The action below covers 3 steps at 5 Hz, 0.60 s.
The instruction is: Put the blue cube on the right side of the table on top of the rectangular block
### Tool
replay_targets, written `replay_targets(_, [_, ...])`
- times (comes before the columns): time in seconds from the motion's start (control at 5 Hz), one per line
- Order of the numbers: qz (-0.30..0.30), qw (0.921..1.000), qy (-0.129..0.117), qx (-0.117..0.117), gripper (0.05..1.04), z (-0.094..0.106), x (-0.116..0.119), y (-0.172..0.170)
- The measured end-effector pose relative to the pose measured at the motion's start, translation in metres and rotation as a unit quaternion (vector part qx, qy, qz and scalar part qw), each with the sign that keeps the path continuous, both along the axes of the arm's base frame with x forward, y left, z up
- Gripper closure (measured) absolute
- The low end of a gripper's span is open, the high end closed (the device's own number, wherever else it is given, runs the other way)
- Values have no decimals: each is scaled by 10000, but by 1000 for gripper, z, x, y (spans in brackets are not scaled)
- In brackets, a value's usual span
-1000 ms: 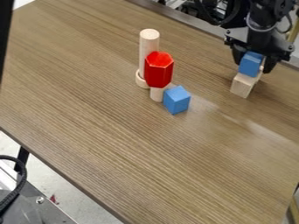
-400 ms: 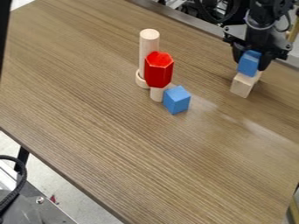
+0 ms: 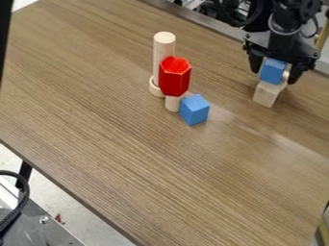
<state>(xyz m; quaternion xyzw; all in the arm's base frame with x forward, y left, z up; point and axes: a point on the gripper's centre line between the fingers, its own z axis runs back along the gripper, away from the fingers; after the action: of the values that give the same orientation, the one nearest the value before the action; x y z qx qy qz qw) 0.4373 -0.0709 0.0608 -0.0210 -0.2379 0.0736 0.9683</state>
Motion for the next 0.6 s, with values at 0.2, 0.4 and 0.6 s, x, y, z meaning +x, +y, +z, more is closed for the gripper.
replay_targets(0.2, [32, 10000, 84, 36, 335, -5, -5, 4])
replay_targets(0.4, [75, 9999, 56, 35, 107, -2, -5, 5])
replay_targets(0.6, [95, 9999, 98, 18, 83, -2, -6, 5])
